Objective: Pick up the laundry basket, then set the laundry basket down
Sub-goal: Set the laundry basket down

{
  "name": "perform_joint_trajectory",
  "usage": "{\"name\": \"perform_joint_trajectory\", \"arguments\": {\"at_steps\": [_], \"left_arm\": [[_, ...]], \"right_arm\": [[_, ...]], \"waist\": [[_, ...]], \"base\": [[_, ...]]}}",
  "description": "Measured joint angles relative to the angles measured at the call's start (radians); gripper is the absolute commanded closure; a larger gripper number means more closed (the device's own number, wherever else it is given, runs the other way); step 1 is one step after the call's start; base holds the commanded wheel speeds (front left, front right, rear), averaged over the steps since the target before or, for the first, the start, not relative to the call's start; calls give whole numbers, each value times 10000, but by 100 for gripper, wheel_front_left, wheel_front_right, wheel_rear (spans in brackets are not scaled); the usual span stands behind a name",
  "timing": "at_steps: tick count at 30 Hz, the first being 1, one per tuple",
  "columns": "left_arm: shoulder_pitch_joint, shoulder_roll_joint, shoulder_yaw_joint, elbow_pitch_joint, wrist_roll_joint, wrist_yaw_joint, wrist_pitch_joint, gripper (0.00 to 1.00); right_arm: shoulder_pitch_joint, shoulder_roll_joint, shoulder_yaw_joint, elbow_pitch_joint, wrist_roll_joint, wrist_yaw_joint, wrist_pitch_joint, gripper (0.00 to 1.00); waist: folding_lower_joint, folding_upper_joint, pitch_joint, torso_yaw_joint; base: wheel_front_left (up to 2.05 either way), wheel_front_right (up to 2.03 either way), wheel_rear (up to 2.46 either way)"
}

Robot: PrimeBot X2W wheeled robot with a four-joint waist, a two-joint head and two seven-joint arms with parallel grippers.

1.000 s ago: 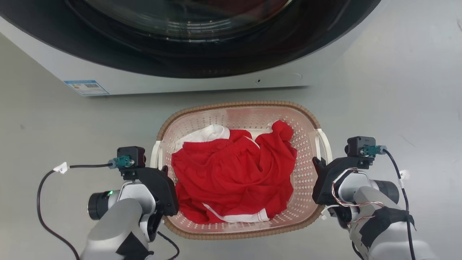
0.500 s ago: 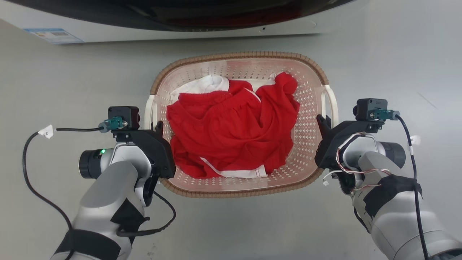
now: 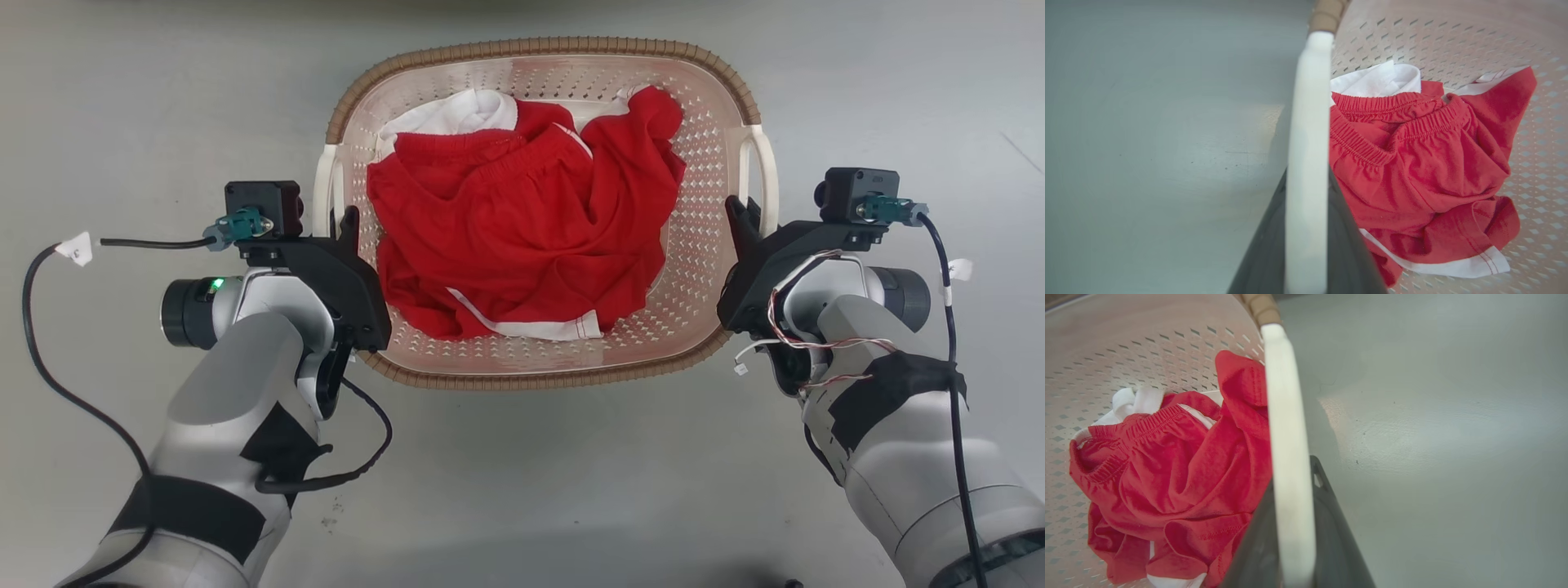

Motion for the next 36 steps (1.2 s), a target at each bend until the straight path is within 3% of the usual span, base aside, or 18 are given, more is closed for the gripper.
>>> {"name": "perform_joint_trajectory", "arguments": {"at_steps": [2,3,4,5,6,36], "left_arm": [[-61,-2,2,50,4,-17,-23,100],[-60,-13,0,84,4,-27,-86,100],[-58,-29,4,98,4,-81,-174,92],[-69,-27,10,111,4,-88,-178,41],[-81,-23,17,155,2,-88,-180,0],[-2,-59,23,894,-58,-186,-339,0]], "right_arm": [[-36,10,0,36,0,0,-6,100],[-35,15,6,67,0,0,-77,55],[-33,12,-2,96,2,0,-127,8],[-42,-17,-8,123,2,-27,-171,0],[-56,-71,-17,159,2,-63,-182,0],[44,-132,165,640,6,15,-412,0]], "waist": [[0,0,140,6],[0,0,194,9],[0,0,234,12],[-2,-1,261,15],[-3,-2,279,18],[-2,-3,-748,121]], "base": [[0,0,0],[0,0,0],[0,0,0],[0,0,0],[0,0,0],[0,0,0]]}}
